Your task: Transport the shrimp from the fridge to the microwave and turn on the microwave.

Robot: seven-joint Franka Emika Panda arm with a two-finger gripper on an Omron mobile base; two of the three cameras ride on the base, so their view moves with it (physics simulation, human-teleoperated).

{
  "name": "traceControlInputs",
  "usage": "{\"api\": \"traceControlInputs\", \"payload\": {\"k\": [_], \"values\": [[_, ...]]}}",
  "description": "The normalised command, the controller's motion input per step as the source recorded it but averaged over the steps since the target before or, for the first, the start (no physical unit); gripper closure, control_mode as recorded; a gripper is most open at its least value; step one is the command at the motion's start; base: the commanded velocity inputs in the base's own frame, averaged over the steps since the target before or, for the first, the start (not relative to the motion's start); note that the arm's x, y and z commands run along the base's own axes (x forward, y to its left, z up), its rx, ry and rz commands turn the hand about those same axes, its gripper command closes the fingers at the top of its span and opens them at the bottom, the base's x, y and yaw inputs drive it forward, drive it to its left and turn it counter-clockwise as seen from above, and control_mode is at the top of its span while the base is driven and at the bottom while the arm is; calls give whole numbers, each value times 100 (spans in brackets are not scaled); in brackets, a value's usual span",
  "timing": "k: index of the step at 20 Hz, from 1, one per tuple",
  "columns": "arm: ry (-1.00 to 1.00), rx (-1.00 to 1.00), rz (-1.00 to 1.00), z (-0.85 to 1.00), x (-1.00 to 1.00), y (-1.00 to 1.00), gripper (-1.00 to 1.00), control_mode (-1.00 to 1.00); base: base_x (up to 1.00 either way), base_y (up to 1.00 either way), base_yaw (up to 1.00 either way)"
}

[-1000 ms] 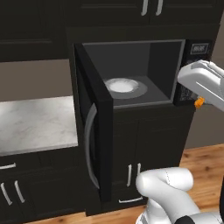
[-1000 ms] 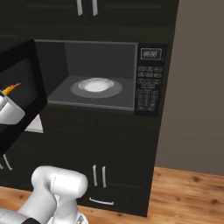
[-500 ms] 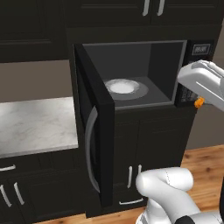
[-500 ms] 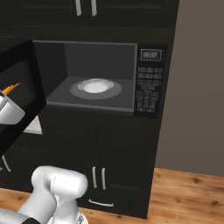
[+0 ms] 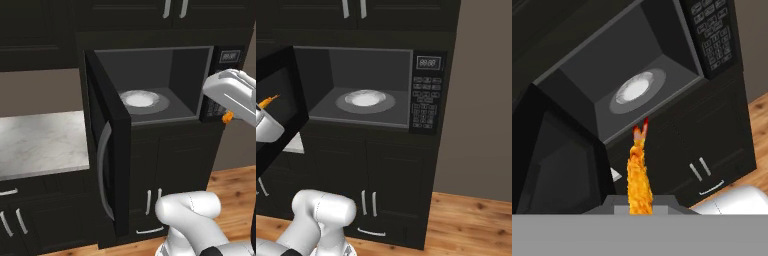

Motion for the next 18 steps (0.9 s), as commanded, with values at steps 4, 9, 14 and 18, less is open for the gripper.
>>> {"api": "traceControlInputs", "payload": {"k": [4,9,14,18], "values": [[0,0,1,-4,16,0,100,-100,0,0,0],[1,0,1,0,38,0,100,-100,0,0,0],[0,0,0,-6,54,0,100,-100,0,0,0],[-5,0,0,-14,50,0,100,-100,0,0,0]]}}
